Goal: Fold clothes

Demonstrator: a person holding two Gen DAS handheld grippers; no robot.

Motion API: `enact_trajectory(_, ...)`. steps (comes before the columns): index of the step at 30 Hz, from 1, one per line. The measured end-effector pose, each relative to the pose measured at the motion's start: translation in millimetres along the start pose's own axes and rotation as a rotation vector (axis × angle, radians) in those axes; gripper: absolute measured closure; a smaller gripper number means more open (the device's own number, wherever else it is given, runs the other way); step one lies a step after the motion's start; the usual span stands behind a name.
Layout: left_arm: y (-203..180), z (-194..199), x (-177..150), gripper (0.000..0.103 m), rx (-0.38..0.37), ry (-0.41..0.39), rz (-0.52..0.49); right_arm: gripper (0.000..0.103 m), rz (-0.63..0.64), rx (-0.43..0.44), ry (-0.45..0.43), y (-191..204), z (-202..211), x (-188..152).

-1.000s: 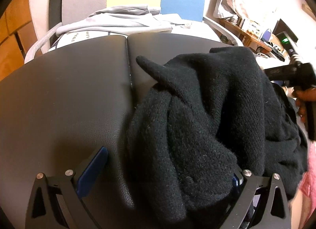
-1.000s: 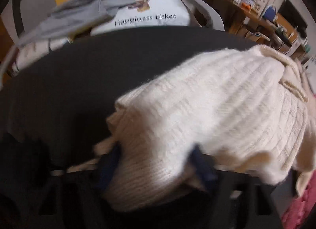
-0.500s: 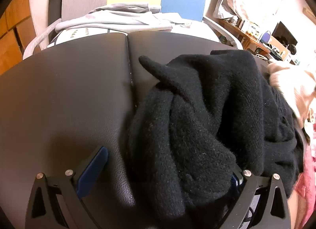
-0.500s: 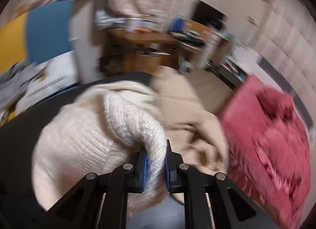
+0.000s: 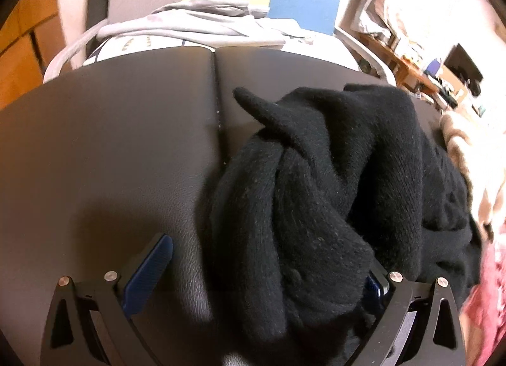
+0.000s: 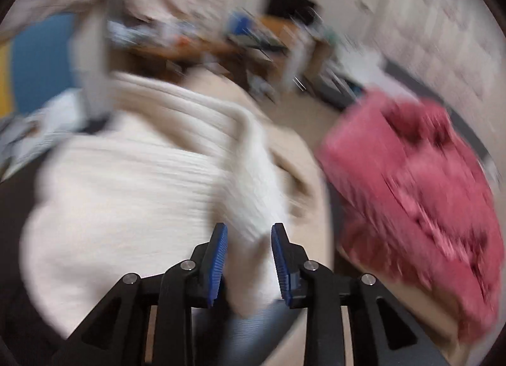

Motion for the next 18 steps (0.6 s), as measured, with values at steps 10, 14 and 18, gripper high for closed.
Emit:
enact_trajectory(10,-10,24,-1,0.000,0.023,-0.063,-0.146,0.041,0.216,0.796,0.334,232,152,-107)
enact_trajectory(14,-8,42,-2,0.000,-0.045,-0.103,-0.145,0.041,0.210,0.803,0.399,256,145,-120)
enact_trajectory(18,-21,47,-4,0.000,-0.083,-0.124,-0.181,0.041,0.183,0.835,0.442,268,152,-140)
Point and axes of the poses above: each gripper's, at about its wrist camera, not at the fingertips, and z roughly against the way its jaws point, y to its left, x to its top, the point moved 8 cm from there along -z, roughly the way its jaws point, and after that the axes turned 14 degrees about -x, right-handed, at the moved point
